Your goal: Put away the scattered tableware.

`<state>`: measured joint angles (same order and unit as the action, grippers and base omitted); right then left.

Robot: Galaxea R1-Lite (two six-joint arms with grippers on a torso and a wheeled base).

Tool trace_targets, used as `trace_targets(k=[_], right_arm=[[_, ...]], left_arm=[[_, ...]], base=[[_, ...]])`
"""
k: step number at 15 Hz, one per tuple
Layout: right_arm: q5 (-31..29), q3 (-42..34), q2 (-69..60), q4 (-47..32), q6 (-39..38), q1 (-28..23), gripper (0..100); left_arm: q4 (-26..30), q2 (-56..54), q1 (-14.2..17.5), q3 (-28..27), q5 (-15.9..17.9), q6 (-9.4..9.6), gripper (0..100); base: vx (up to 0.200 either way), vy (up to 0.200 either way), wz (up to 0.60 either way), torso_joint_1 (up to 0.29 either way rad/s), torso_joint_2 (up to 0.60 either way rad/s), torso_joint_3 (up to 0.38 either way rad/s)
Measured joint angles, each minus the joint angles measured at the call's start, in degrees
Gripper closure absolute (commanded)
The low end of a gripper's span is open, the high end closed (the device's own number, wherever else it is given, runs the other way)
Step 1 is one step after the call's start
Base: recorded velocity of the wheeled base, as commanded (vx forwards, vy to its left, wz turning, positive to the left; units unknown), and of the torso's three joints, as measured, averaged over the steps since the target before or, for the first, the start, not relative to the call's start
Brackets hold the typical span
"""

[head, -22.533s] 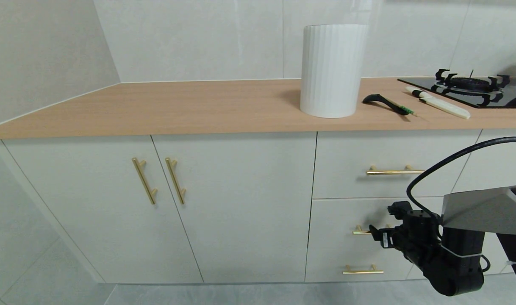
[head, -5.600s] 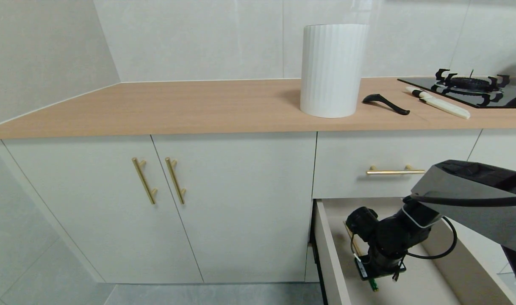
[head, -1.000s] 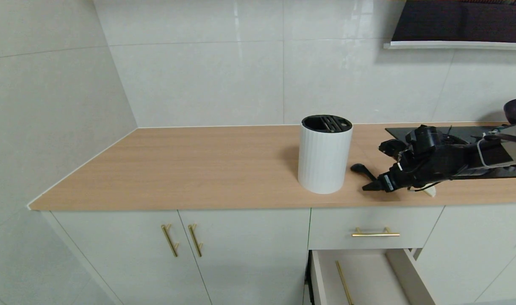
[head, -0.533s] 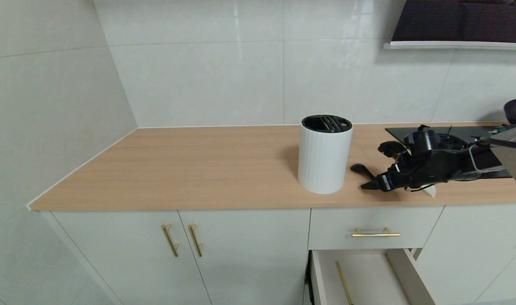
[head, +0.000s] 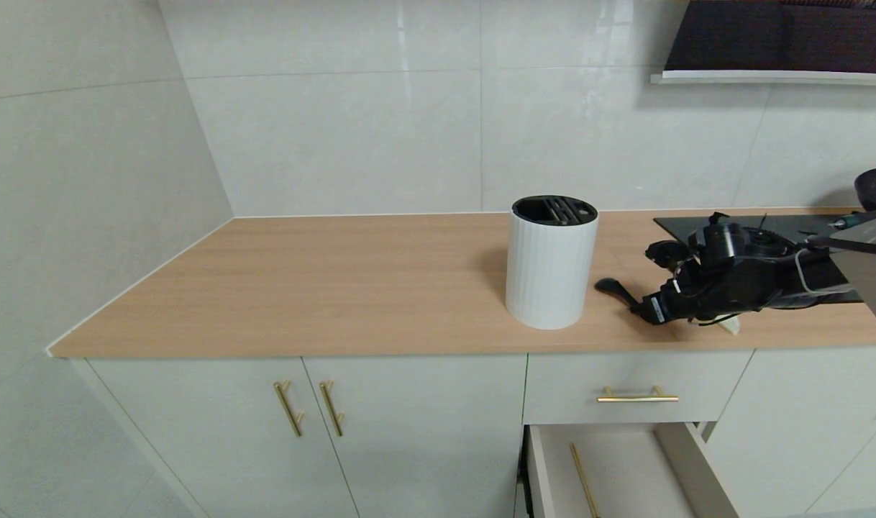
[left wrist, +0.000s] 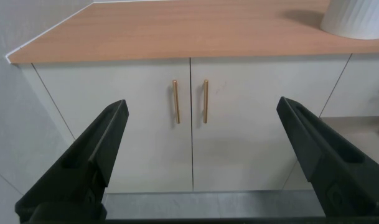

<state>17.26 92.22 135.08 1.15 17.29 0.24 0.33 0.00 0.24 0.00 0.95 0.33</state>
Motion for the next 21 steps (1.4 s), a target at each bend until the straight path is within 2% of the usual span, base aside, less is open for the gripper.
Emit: trace_targets(k=[7,13,17,21], right_arm=[[-0.13,-0.07,0.12,-0.15,-0.05,0.0,100],[-0.44,-4.13,-5.71,-0.99,-6.27,0.02,100],[-4.75,-15.76,-18.13,-0.61,-13.06,-0.15,100],[-7.47,-30.67,-29.21,-0.09,-15.21,-0.24,100]], left_arm=[[0.0,0.0,0.0,0.0,0.0,0.0,0],[0.0,0.0,0.0,0.0,0.0,0.0,0],[0.0,0.0,0.0,0.0,0.0,0.05,0],[0.02,0.0,0.0,0.0,-0.02,0.02,0]], base=[[0.0,0.0,0.0,0.0,0.0,0.0],[0.0,0.0,0.0,0.0,0.0,0.0],[0.0,0.0,0.0,0.0,0.0,0.0],[0.0,0.0,0.0,0.0,0.0,0.0]])
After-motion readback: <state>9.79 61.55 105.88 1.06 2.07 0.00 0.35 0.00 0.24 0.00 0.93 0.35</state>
